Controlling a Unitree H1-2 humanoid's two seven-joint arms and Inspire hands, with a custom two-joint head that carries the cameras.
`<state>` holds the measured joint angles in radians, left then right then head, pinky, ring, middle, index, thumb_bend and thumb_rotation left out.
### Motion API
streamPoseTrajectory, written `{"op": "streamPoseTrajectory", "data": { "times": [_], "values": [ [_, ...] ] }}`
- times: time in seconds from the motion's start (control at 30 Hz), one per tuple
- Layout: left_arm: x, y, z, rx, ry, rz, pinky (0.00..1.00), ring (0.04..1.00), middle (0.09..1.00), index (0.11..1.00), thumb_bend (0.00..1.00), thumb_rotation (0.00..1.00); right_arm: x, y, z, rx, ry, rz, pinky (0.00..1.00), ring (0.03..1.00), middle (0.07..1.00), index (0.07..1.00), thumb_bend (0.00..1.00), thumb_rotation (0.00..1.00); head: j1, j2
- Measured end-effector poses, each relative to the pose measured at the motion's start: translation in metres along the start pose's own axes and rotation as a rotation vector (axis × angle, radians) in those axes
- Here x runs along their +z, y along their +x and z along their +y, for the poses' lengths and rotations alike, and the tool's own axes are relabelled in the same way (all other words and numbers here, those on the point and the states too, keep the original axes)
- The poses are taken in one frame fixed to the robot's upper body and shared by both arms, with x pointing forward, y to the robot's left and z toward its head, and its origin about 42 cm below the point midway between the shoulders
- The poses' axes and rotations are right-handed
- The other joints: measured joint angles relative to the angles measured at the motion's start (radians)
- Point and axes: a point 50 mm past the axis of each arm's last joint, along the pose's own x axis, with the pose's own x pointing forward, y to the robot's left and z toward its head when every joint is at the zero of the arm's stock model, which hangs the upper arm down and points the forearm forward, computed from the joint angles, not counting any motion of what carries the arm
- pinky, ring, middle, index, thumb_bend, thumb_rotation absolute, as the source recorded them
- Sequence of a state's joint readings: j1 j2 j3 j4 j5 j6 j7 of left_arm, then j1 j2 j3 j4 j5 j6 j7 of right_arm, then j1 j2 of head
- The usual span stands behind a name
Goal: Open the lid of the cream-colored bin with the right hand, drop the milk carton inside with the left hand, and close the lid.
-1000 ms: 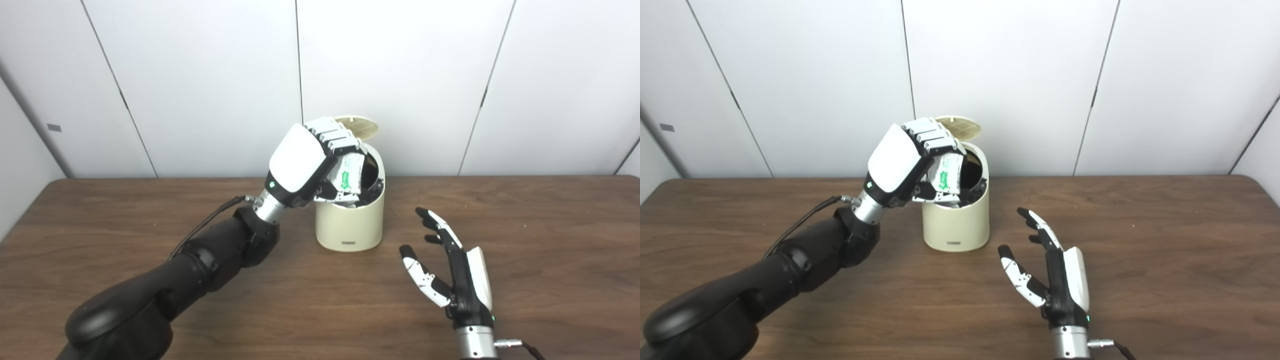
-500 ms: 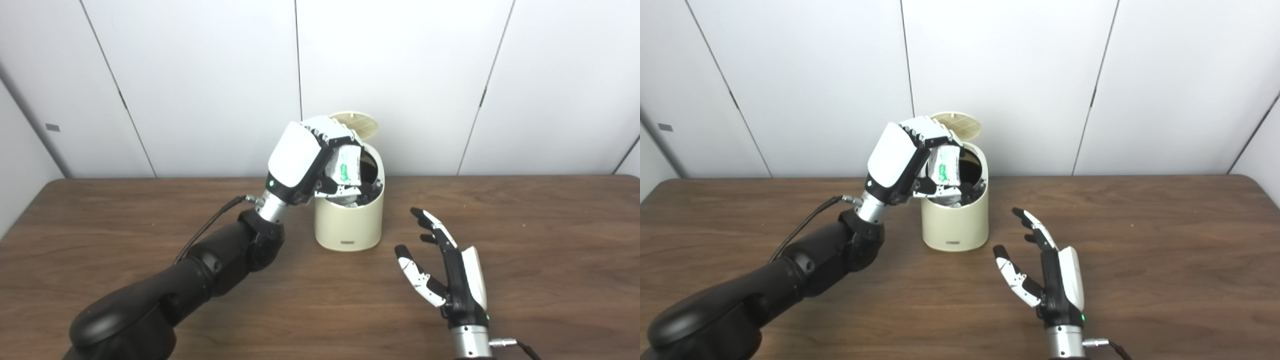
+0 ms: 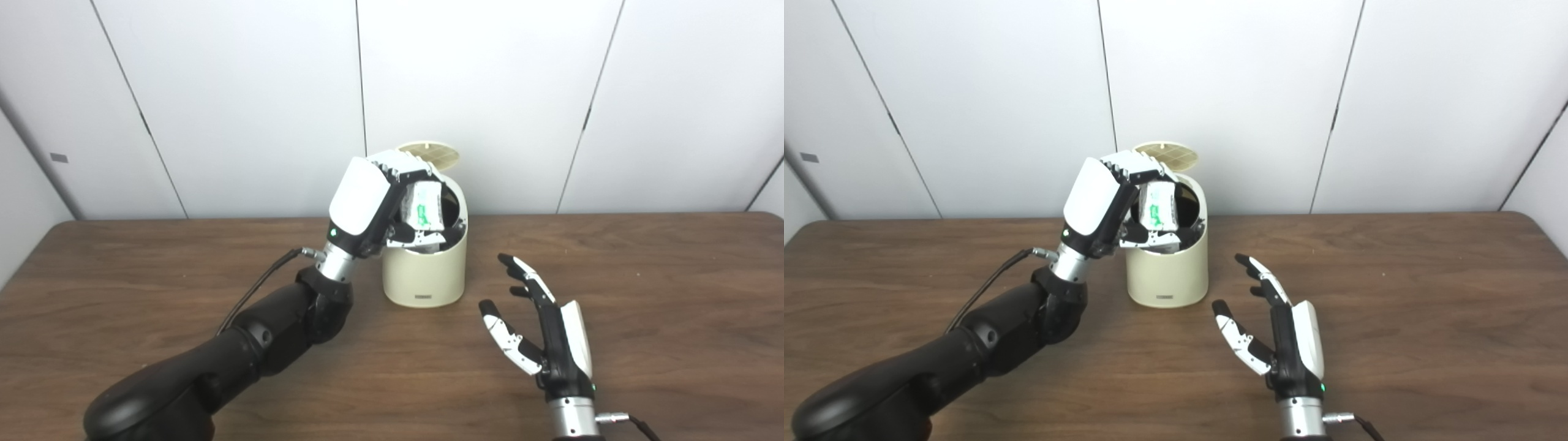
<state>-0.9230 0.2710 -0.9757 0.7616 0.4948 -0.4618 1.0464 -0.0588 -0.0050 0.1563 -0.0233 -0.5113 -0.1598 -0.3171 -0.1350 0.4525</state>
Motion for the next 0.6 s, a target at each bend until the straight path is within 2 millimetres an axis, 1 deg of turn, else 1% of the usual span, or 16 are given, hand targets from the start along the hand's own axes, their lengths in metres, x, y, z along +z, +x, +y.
{"op": "streamPoseTrajectory", "data": {
  "times": [0.07,0.17,0.23,0.3,0.33,0.37,0.4,0.43,0.5,0.6],
  "values": [
    [0.0,0.0001,-0.0002,-0.008,-0.001,0.002,0.54,0.549,0.495,0.467,0.52,0.0,0.0001,0.0,0.0001,0.0,0.0,0.0,0.74,0.837,0.852,0.821,0.16,0.52,0.003,0.0],
    [-0.0007,-0.0005,-0.0004,-0.023,-0.001,0.008,0.56,0.576,0.505,0.468,0.52,0.0,0.0,0.0001,0.0001,0.0,0.0,0.0,0.74,0.837,0.851,0.82,0.16,0.52,0.003,0.0],
    [-0.0013,-0.0007,0.0003,-0.033,-0.001,0.012,0.58,0.612,0.576,0.489,0.52,0.06,0.0001,0.0001,0.0001,0.0,0.001,0.0,0.74,0.842,0.856,0.825,0.16,0.54,0.003,0.0],
    [-0.0008,-0.0004,0.0014,-0.045,-0.006,0.012,0.58,0.622,0.588,0.491,0.52,0.07,0.0001,0.0001,0.0003,0.001,0.003,0.002,0.74,0.843,0.858,0.827,0.16,0.54,0.005,0.0],
    [-0.0011,-0.0005,0.0017,-0.05,-0.006,0.014,0.59,0.628,0.596,0.51,0.61,0.09,0.0,0.0001,0.0003,0.002,0.003,0.002,0.74,0.843,0.858,0.826,0.16,0.54,0.005,0.0],
    [-0.0014,-0.0008,0.0018,-0.055,-0.008,0.018,0.59,0.631,0.6,0.546,0.78,0.14,0.0,0.0001,0.0003,0.002,0.004,0.003,0.74,0.842,0.857,0.825,0.16,0.53,0.005,0.002],
    [-0.0016,-0.0015,0.0016,-0.06,-0.009,0.022,0.59,0.631,0.6,0.563,0.88,0.16,0.0,0.0001,0.0003,0.002,0.004,0.003,0.74,0.839,0.855,0.823,0.16,0.53,0.005,0.002],
    [-0.0018,-0.003,0.001,-0.07,-0.011,0.027,0.59,0.63,0.599,0.573,0.94,0.18,0.0,0.0001,0.0003,0.002,0.004,0.003,0.73,0.838,0.854,0.822,0.16,0.53,0.005,0.002],
    [-0.0025,-0.0069,0.0001,-0.081,-0.013,0.039,0.59,0.63,0.597,0.576,0.98,0.18,0.0,0.0001,0.0004,0.002,0.004,0.002,0.73,0.835,0.85,0.818,0.16,0.53,0.005,0.002],
    [-0.0039,-0.0077,0.0013,-0.079,-0.013,0.049,0.59,0.629,0.596,0.577,0.99,0.17,0.0001,0.0,0.0004,0.003,0.001,0.001,0.73,0.835,0.851,0.818,0.16,0.53,0.005,0.0]
  ]
}}
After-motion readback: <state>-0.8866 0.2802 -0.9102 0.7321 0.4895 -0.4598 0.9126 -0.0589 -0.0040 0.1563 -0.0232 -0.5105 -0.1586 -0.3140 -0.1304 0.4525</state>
